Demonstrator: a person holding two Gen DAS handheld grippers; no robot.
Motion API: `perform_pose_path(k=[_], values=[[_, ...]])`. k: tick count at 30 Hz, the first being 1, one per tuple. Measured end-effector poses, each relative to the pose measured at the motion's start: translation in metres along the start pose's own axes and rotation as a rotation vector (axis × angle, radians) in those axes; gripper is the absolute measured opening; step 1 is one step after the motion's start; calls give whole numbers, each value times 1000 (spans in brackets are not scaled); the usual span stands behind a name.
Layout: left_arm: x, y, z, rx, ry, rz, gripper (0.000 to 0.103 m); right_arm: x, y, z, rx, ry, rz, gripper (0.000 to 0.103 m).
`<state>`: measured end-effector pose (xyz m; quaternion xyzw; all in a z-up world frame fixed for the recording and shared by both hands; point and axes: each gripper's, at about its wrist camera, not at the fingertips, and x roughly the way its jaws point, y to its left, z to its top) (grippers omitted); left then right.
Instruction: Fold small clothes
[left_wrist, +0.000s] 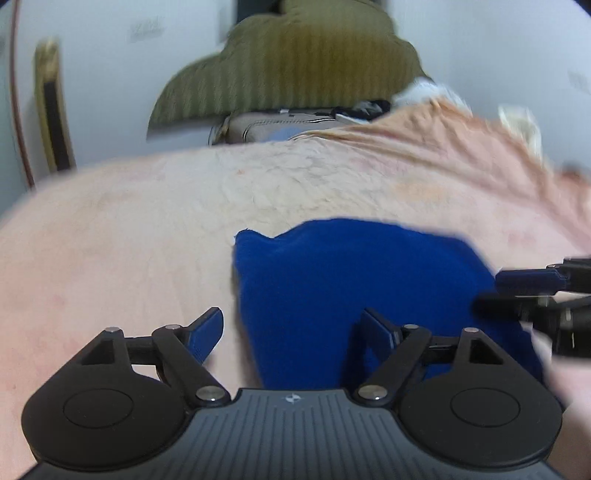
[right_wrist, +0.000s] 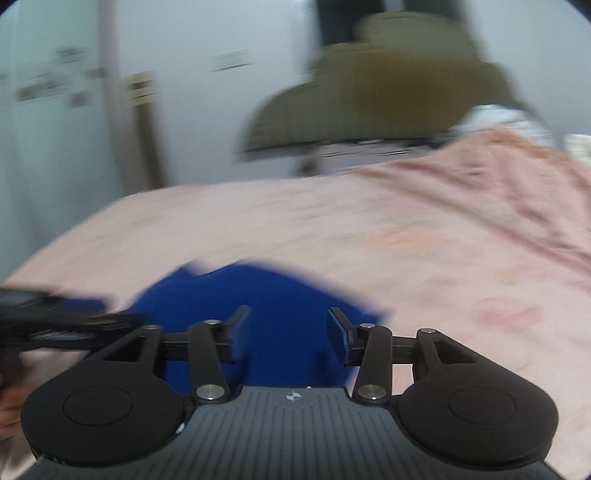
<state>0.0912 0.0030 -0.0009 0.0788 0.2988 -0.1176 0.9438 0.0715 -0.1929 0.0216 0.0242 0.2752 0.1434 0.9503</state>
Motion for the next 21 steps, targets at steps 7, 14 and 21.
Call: perform_pose_path(k=[7,14,21], values=[[-36,-22,-18,58,-40,79,88,-12,-15,-37,148,80,-198,65],[-48,-25,-52,-4,19,79,89,-16,11,-60,112,129,-230,85],[-66,-13,-70,-96,39,102,89,-53,20,-70,170,41,-330,101]])
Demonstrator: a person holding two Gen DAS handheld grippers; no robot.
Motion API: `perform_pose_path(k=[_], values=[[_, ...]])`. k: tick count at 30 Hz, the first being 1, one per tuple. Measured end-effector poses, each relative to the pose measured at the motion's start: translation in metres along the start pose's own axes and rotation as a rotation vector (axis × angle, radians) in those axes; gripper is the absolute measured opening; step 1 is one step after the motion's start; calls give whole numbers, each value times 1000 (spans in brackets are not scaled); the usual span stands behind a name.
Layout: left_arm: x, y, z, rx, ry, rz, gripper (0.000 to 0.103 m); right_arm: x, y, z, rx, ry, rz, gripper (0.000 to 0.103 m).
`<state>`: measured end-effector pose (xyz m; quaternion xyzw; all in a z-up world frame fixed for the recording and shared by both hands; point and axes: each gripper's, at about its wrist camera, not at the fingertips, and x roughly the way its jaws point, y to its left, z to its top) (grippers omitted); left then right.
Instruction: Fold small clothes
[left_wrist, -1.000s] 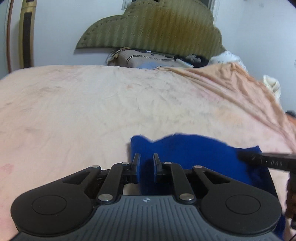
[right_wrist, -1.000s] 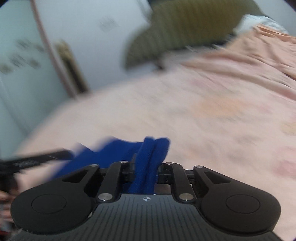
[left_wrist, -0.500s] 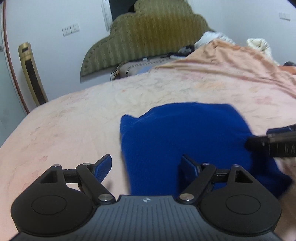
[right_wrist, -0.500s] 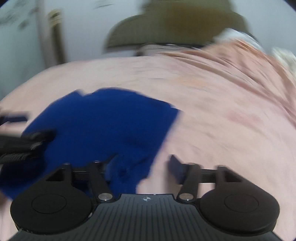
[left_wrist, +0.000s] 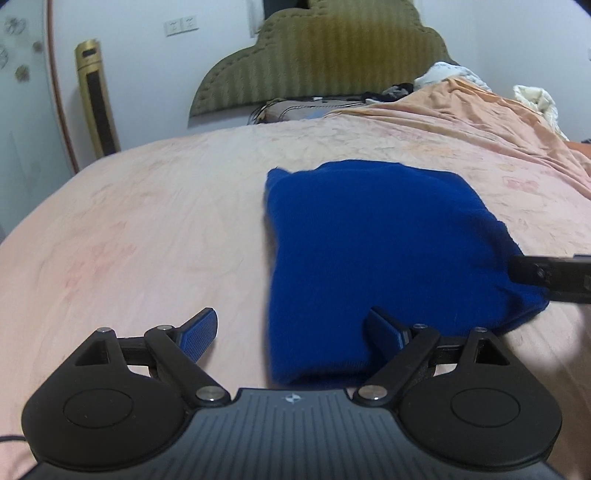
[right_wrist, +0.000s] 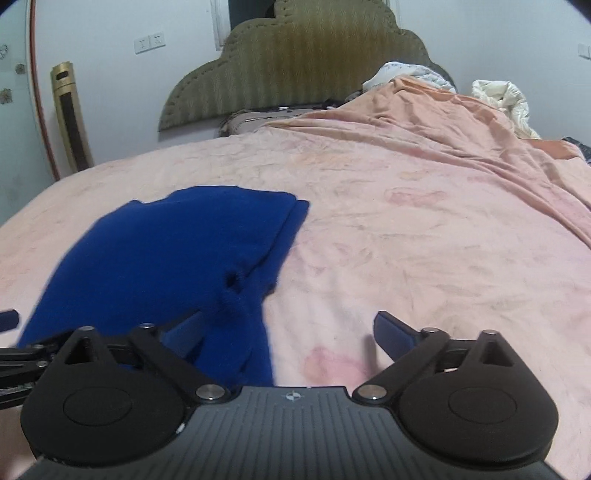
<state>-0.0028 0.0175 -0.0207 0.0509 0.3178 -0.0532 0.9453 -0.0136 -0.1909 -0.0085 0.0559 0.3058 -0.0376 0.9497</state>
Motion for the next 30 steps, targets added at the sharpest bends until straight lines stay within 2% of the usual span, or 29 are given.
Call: perform_pose_path(k=[11,18,30], values=[[-13,10,-11,-82,44,-11,89,-24,29,-19,-69,50,59,103],[-22,9,-19,-69,59,1,93,-28,35,-31,-67,75,94,103],[-28,4,-26,-59,91,17,93,-39,33,-39,-79,76,89,103]])
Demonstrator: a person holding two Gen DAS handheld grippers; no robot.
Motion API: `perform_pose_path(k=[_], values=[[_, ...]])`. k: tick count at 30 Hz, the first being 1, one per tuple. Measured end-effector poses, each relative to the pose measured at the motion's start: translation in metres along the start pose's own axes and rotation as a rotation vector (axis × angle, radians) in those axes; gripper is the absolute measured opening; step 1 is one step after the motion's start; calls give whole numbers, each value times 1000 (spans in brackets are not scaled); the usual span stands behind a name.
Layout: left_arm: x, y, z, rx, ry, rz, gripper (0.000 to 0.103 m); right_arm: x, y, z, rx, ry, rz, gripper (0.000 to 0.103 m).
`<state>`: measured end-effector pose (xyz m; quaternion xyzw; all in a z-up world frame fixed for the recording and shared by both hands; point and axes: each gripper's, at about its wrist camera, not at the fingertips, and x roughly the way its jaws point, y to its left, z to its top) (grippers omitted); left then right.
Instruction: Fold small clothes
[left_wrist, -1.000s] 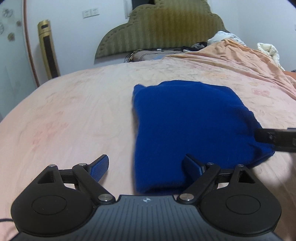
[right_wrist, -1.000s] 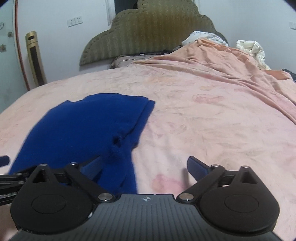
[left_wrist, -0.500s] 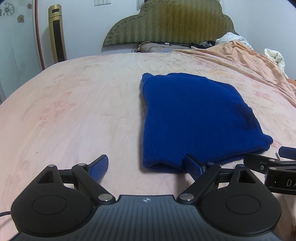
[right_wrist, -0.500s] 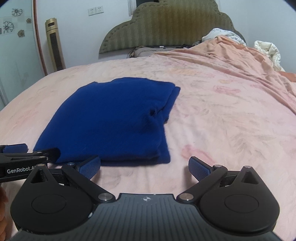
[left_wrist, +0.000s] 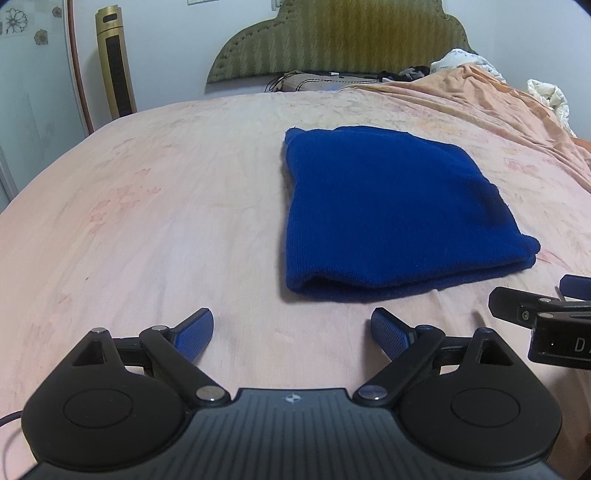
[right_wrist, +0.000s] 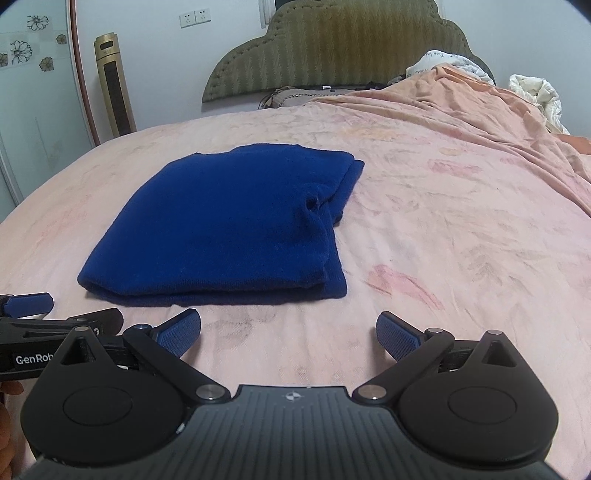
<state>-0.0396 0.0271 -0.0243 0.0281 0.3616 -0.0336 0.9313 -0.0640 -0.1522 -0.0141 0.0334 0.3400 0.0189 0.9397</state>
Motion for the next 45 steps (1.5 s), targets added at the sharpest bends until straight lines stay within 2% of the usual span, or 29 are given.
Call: perform_pose_path(k=[21,45], values=[[7,-3,0,-4,27,12,103,2,-5,-7,13,4,0,103],[5,3,0,-7,21,-16,103,4,-2,-8,-25,15,-14,103]])
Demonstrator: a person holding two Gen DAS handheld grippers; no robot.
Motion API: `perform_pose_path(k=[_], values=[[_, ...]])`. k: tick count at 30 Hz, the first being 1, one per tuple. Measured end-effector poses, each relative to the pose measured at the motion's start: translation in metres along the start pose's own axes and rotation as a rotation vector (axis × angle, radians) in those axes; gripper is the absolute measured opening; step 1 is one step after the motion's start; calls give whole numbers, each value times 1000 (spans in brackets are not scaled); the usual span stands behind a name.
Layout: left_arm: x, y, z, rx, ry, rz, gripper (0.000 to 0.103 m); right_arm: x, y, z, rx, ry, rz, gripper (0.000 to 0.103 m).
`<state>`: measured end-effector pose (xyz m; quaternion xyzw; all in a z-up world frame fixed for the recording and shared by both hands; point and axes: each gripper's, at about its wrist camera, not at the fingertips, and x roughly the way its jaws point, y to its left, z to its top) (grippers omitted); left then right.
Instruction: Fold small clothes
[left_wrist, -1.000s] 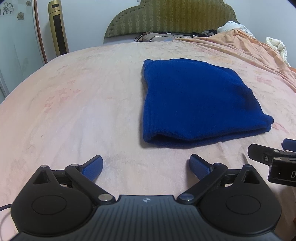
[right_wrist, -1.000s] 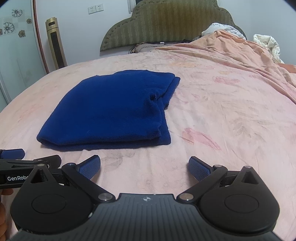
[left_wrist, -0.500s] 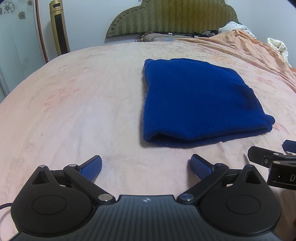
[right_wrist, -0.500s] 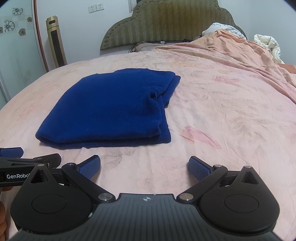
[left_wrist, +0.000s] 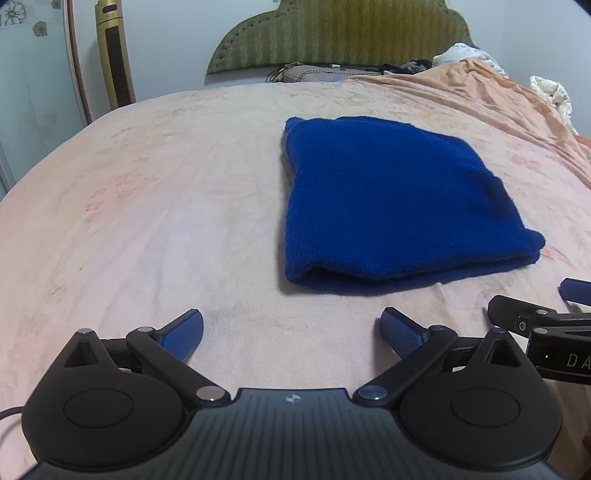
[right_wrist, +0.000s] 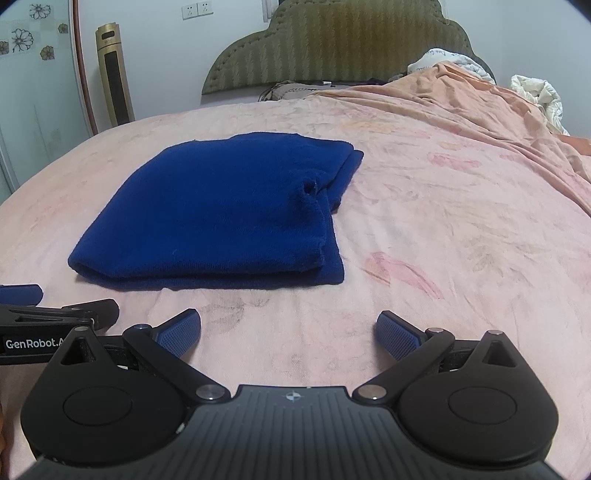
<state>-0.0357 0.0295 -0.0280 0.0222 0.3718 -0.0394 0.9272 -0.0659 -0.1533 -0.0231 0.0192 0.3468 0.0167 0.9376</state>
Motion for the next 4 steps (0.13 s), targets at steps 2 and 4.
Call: perform_pose_path(k=[2,4], values=[[-4,3,1,5,-21,-15,103,0,-1,0,3,0,3,103],[-10,10,4,8,-61,-17,103,0,-1,1,5,1,8,103]])
